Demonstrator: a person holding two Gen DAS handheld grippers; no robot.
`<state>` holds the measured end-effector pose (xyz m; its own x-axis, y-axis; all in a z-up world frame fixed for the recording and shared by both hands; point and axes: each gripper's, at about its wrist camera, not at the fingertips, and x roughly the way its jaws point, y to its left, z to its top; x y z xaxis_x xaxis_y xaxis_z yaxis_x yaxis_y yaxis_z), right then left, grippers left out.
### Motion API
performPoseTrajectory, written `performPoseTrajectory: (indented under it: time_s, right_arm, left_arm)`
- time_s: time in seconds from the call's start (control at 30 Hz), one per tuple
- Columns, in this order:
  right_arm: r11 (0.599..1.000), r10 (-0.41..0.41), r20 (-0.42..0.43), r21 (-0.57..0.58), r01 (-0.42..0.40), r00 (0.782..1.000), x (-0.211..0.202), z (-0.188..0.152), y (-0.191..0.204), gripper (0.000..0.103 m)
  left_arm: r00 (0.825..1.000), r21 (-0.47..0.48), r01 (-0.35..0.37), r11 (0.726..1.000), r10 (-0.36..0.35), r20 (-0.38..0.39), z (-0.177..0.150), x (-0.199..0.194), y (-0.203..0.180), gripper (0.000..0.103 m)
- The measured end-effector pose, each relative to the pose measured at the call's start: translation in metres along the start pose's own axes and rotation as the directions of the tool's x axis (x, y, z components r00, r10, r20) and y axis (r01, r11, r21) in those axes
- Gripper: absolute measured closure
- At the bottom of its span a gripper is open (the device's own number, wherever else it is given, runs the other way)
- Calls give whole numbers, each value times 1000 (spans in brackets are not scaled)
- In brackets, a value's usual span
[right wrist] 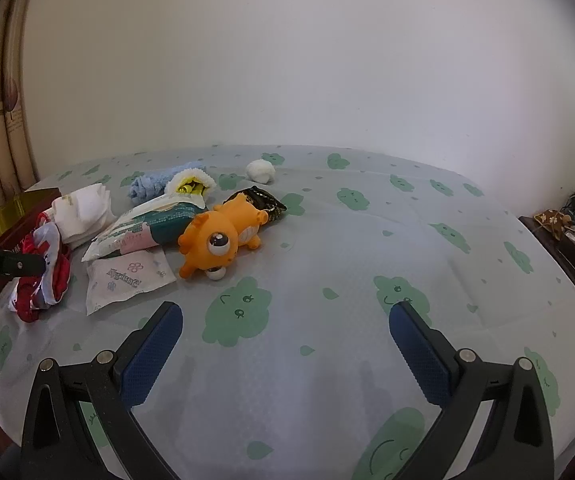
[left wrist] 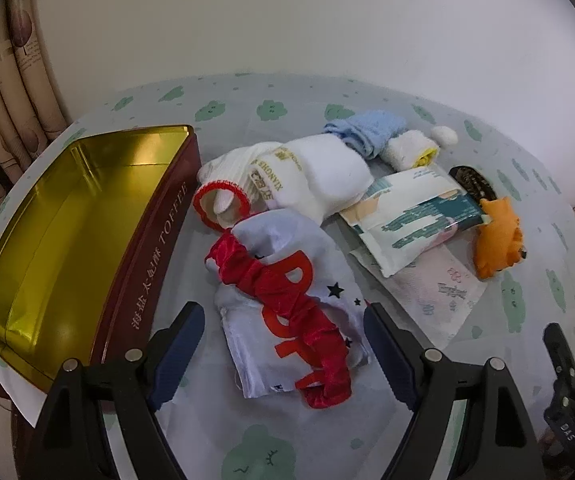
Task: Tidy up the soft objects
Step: 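Move the left tool toward the white garment with red print, then grasp the white garment with red print with the left gripper and lift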
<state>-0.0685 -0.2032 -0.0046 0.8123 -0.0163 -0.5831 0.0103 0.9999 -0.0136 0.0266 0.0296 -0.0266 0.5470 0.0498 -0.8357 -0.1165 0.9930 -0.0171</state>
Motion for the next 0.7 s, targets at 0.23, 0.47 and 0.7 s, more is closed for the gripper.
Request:
performPoseTrajectory:
  time_s: [0.23,0.47,0.7]
  right_arm:
    - [1000,16,-16,21,-16,1000,3,-1,-2,0]
    - [1000,23,-27,21,-23,999,6,-1,-2,0]
    - [999,35,-41,39,-34,999,9,-2,-4,0]
  left_arm:
    - [999,-6,-5,1000,5,-38,4,16,1,19]
    - [995,-33,71,997,-73,-72,0,29,8,54]
    - [999,32,32,999,-31,-24,-4,17,-4,76]
